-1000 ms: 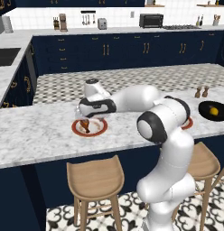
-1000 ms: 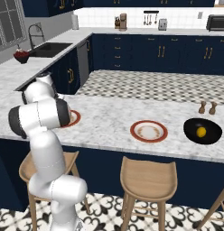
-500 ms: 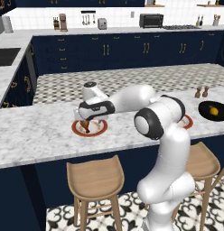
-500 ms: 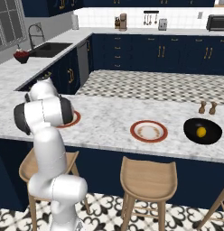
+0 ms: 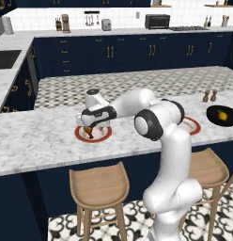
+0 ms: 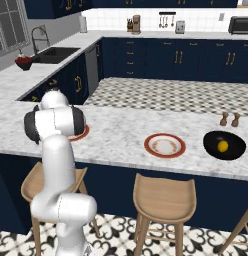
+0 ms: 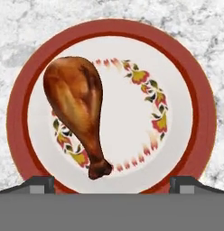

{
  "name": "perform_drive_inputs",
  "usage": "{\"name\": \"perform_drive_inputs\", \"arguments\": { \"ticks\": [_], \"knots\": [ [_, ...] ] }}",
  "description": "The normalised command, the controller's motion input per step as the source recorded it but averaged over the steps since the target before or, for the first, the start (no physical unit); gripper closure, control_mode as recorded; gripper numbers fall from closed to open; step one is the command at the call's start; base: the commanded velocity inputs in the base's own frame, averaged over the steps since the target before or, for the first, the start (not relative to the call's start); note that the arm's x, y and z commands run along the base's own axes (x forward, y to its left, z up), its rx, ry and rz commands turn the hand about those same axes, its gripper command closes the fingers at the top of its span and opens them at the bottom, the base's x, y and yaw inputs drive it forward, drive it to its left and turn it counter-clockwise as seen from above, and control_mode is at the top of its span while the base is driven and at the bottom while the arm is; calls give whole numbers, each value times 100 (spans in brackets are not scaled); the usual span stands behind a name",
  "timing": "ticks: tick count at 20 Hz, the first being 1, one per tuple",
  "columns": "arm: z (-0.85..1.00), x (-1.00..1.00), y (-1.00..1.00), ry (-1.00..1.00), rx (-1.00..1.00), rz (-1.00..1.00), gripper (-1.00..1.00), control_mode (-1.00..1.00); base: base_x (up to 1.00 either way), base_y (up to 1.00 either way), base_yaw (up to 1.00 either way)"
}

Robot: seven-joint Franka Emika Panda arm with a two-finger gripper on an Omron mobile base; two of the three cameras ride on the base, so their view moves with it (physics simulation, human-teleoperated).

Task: Pick the chicken drumstick and lemon from their plates and place them in the bowl. Then put the bowl in the fridge.

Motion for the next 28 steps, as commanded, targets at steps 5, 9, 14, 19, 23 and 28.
{"name": "perform_drive_inputs", "arguments": {
  "ticks": [5,9,14,19,23,28],
  "knots": [
    [-28,62,9,0,0,-6,-100,-100,0,0,0],
    [-13,54,27,0,0,-5,-100,-100,0,0,0],
    [-26,44,16,0,0,-5,-100,-100,0,0,0],
    [-54,3,18,0,0,0,-100,-100,0,0,0],
    [-28,-4,4,-1,0,0,100,-100,0,0,0],
    [-3,-74,-23,-3,0,0,100,-100,0,0,0]
  ]
}}
